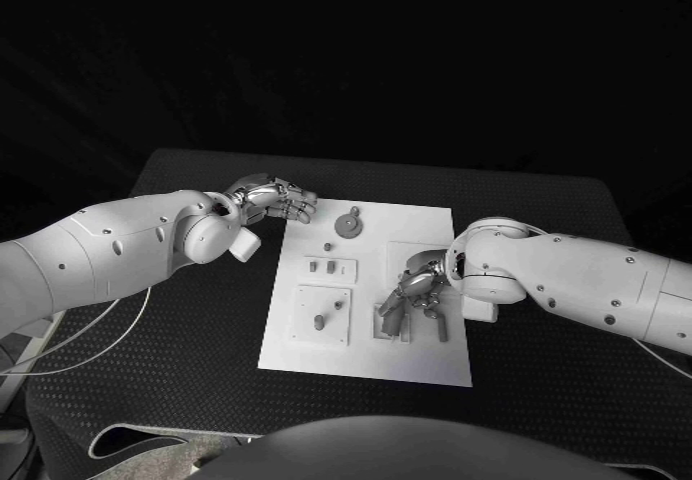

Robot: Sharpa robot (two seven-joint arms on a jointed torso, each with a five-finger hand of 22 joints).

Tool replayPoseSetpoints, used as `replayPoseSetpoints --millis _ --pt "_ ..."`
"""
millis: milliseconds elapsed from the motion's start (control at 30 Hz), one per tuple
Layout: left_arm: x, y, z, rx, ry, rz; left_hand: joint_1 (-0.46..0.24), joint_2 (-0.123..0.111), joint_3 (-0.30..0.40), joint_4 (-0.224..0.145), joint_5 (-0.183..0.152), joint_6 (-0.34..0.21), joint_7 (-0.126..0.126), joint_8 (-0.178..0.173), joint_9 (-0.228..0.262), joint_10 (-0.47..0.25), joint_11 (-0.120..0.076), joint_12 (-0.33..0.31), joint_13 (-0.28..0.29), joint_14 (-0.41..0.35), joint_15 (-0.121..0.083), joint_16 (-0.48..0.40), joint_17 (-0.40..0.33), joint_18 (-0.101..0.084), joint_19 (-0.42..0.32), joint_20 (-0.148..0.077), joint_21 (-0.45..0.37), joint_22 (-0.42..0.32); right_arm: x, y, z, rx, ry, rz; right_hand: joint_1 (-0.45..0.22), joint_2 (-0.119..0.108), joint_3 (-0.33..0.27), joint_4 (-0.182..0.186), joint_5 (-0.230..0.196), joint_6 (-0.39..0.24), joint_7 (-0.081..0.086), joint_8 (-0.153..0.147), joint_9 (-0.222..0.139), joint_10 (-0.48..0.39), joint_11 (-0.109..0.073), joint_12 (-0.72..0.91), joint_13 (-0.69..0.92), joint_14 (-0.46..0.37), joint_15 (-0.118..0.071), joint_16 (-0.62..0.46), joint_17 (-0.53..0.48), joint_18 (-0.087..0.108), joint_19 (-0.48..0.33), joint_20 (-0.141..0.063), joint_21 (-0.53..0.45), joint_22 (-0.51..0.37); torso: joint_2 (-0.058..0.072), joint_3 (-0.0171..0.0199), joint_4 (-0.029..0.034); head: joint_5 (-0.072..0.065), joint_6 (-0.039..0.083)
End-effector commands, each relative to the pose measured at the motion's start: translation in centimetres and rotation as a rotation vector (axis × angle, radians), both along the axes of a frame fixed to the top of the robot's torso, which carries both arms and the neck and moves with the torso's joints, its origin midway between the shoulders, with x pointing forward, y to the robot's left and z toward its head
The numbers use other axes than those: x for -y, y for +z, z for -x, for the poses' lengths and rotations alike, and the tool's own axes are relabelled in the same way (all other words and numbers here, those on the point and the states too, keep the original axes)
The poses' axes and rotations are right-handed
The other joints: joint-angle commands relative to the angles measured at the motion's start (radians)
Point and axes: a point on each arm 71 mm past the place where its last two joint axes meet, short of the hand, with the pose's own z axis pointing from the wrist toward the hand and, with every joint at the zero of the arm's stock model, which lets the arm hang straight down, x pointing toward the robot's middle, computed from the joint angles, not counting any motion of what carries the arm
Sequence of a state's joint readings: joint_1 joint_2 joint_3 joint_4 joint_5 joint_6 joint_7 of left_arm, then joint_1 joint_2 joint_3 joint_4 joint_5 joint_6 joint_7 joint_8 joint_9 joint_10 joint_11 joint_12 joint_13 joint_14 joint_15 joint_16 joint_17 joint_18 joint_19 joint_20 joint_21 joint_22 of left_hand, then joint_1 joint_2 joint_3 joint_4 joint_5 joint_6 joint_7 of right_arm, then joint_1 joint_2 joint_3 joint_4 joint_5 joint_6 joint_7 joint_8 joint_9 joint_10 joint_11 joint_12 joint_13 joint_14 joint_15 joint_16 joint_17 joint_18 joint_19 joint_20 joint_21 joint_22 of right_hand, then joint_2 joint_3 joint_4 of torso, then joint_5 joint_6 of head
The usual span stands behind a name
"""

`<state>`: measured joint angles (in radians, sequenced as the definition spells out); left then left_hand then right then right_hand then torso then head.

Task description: Assemble the parts on the task board

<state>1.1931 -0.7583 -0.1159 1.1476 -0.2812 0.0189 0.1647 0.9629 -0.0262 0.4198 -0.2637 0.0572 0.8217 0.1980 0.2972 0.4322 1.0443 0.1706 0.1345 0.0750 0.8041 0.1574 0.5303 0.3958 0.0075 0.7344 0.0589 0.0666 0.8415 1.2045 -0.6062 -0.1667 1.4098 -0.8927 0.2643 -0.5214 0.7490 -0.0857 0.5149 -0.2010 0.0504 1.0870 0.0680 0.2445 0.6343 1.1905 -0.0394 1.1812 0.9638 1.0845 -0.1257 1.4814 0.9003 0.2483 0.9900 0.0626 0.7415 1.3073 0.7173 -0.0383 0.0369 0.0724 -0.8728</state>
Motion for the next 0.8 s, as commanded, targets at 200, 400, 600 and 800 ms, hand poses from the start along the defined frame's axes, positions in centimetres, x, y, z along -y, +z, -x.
replayPoseSetpoints --millis 200,400,600,800 --pt "0.36 0.03 0.07 -0.005 -0.027 0.002 -0.009 0.001 0.004 -0.001 -0.003 -0.008 -0.001 0.006 -0.001 -0.006 -0.001 0.001 0.0 -0.003 0.003 -0.005 0.001 -0.007 -0.007 0.003 0.004 -0.001 -0.14 -0.17 0.01 -0.013 0.011 0.01 -0.014 -0.001 0.0 0.008 0.003 0.007 0.002 -0.001 0.001 0.003 -0.001 0.004 0.002 -0.001 -0.008 0.006 0.0 0.013 0.001 -0.004 0.002 0.018 0.0 0.0002 -0.0021 0.005 0.0" --pt "0.37 0.02 0.07 -0.005 -0.029 0.001 -0.009 0.001 0.005 -0.001 -0.003 -0.008 -0.001 0.006 -0.001 -0.007 -0.001 0.001 0.0 -0.003 0.003 -0.006 0.002 -0.007 -0.007 0.003 0.004 -0.001 -0.47 -0.22 0.01 -0.007 0.009 0.006 -0.014 -0.001 0.0 0.008 0.003 0.007 0.002 -0.001 0.001 0.003 -0.001 0.004 0.002 -0.001 -0.008 0.007 0.0 0.013 0.001 -0.004 0.002 0.018 0.001 0.0007 -0.0017 0.006 0.0" --pt "0.37 0.0 0.07 -0.007 -0.029 0.0 -0.009 0.001 0.005 -0.001 -0.003 -0.008 -0.001 0.006 -0.002 -0.007 -0.001 0.001 0.0 -0.004 0.003 -0.006 0.002 -0.007 -0.008 0.003 0.004 -0.001 -0.7 -0.21 -0.06 0.006 0.0 -0.002 -0.019 -0.004 0.0 0.009 0.003 0.007 0.002 -0.001 0.001 0.003 -0.001 0.004 0.002 -0.001 -0.008 0.007 -0.001 0.013 0.002 -0.005 0.002 0.018 0.001 0.0004 -0.0017 0.007 0.0" --pt "0.4 0.0 0.09 -0.007 -0.032 -0.001 -0.009 0.001 0.005 -0.001 -0.003 -0.008 -0.001 0.006 -0.002 -0.007 -0.001 0.001 0.0 -0.004 0.003 -0.006 0.002 -0.007 -0.008 0.004 0.004 -0.001 -0.86 -0.37 -0.1 -0.005 -0.011 -0.014 -0.04 -0.023 -0.002 0.019 0.003 0.007 0.002 -0.002 -0.001 0.002 -0.001 0.004 0.003 -0.001 -0.009 0.007 -0.001 0.013 0.002 -0.005 0.002 0.017 0.001 0.0001 -0.0018 0.01 0.0"
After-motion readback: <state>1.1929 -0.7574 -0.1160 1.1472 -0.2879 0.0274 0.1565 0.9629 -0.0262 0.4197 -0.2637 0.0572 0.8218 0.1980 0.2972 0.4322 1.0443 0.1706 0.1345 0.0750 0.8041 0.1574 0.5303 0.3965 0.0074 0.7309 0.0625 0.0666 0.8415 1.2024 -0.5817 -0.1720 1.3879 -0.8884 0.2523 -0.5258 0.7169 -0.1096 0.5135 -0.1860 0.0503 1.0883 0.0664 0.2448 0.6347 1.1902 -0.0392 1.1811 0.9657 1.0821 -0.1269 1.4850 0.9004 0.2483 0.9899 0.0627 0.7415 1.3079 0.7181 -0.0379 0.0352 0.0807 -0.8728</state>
